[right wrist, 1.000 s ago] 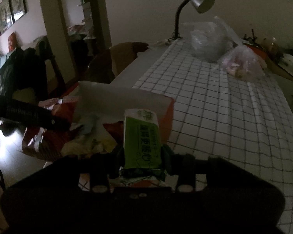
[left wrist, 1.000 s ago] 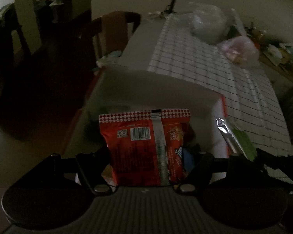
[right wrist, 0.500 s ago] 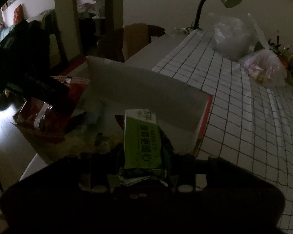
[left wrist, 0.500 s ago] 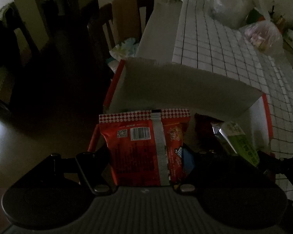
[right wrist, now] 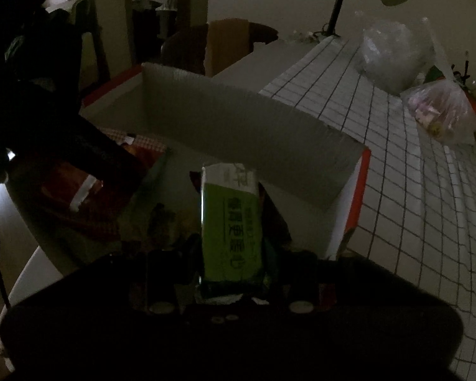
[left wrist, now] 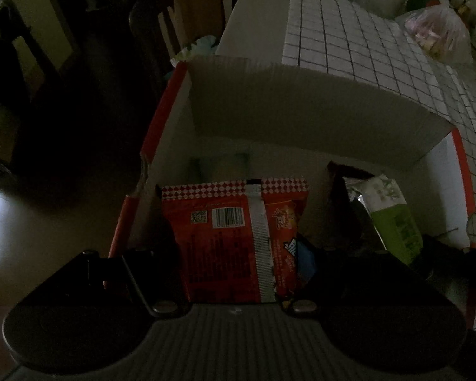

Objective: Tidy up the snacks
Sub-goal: 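Carry the red packet and green packet over the box, then open the left tool over the box while the right tool releases the green packet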

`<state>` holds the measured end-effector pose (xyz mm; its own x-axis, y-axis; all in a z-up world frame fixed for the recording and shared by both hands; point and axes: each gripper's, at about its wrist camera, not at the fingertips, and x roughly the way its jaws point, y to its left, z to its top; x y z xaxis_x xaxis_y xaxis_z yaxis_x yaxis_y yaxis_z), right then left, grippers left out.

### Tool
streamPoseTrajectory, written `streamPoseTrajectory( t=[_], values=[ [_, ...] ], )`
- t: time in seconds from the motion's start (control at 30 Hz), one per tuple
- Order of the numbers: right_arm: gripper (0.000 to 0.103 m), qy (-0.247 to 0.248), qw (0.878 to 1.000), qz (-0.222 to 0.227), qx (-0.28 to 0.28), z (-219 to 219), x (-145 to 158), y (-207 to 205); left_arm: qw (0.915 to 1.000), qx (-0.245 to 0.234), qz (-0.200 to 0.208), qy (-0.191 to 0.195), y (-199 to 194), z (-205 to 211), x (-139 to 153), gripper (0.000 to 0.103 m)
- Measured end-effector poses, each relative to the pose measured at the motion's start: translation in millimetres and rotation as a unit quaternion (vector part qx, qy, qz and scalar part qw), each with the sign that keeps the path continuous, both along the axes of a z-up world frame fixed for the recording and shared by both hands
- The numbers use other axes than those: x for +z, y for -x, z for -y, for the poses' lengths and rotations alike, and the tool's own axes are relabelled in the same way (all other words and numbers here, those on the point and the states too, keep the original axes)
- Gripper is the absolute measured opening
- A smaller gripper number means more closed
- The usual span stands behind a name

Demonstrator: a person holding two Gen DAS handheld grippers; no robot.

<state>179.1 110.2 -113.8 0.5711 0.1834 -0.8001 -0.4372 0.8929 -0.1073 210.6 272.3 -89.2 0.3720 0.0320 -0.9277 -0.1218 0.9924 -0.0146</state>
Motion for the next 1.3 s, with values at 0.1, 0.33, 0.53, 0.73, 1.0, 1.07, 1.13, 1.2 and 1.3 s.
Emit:
streamPoseTrajectory(
  t=[0.1, 0.33, 0.53, 0.73, 1.0, 1.07, 1.13, 1.2, 1.3],
  values=[
    [0.042, 0.000, 1.000, -0.005, -0.001, -0.3, -0.9, -1.5, 1.0000, 0.000, 0.001, 0.002, -0.4, -1.6, -1.1, 0.074],
    [0.053, -0.004, 1.000, -0.011, -0.003, 1.1, 0.3, -3.5, 0.9999, -0.001, 0.013, 0.004, 5.2, -0.7, -2.1, 0.074],
    [0.065, -0.018, 1.000, -0.007, -0.006, 5.6, 4.6, -0.4, 0.9996, 0.002, 0.026, 0.011, 12.9, -2.6, 0.4, 0.074],
    [0.080, -0.034, 0.999, 0.000, -0.004, 12.4, 13.1, 4.3, 0.9984, 0.005, 0.054, 0.013, 28.3, -4.3, 9.5, 0.074],
    [0.090, -0.056, 0.998, 0.012, -0.004, 23.6, 31.5, 18.2, 0.9952, 0.004, 0.095, 0.024, 51.9, -0.2, 27.3, 0.075],
    [0.091, -0.060, 0.998, 0.014, -0.001, 26.8, 36.6, 23.9, 0.9943, 0.002, 0.102, 0.033, 58.9, 0.7, 31.6, 0.078],
    [0.093, -0.066, 0.998, 0.020, 0.000, 31.0, 42.4, 29.6, 0.9933, 0.000, 0.109, 0.037, 66.2, 2.1, 35.4, 0.079],
    [0.094, -0.071, 0.997, 0.025, 0.002, 34.4, 47.6, 35.0, 0.9923, 0.000, 0.116, 0.043, 72.7, 4.1, 40.1, 0.081],
    [0.096, -0.080, 0.996, 0.034, 0.001, 40.3, 56.6, 43.5, 0.9900, -0.003, 0.131, 0.053, 82.6, 8.4, 47.1, 0.084]
  ],
)
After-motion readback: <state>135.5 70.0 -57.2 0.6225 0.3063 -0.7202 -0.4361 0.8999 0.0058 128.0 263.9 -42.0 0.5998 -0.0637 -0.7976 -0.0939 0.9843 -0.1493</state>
